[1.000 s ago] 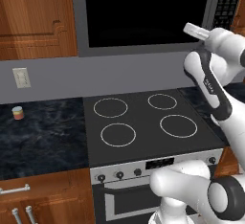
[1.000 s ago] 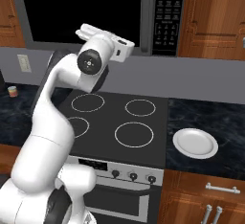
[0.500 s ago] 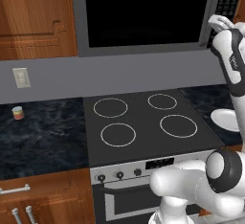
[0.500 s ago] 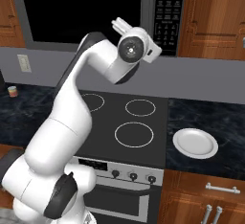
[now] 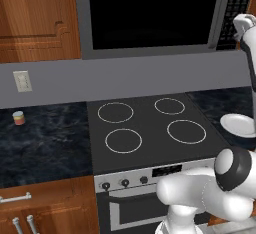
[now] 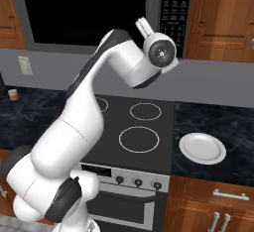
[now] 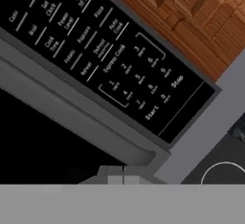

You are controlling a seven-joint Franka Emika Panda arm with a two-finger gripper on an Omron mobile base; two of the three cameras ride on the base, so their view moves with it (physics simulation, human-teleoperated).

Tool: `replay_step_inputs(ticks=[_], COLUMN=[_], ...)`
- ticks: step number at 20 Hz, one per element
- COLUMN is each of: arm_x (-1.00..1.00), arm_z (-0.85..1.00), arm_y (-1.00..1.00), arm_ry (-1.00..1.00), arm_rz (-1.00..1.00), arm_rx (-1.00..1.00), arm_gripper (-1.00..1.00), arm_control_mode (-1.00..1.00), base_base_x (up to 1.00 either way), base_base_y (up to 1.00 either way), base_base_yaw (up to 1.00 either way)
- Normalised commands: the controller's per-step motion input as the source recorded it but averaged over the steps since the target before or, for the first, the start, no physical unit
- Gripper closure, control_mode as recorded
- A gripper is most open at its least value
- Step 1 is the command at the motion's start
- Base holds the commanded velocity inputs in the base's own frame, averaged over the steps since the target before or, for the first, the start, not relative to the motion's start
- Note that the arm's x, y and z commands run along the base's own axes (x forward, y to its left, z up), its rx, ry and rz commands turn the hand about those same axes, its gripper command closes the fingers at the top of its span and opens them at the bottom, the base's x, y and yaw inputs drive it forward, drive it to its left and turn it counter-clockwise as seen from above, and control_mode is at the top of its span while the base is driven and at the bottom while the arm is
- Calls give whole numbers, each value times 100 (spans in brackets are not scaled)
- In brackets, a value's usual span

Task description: Pick the kebab skewer from the counter and place it in the microwave. Then turn on the microwave.

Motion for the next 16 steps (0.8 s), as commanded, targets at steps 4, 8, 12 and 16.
replay_step_inputs(ticks=[4, 8, 12, 16], arm_x=[11, 22, 26, 27], arm_z=[-36, -23, -7, 0], arm_y=[-3, -1, 0, -7], arm_ry=[0, 0, 0, -3], arm_rz=[0, 0, 0, 0], arm_rx=[28, 23, 20, 13], arm_gripper=[100, 100, 100, 100], arm_control_mode=[-100, -100, -100, -100], base_base_x=[0, 0, 0, 0], base_base_y=[0, 0, 0, 0], base_base_yaw=[0, 0, 0, 0])
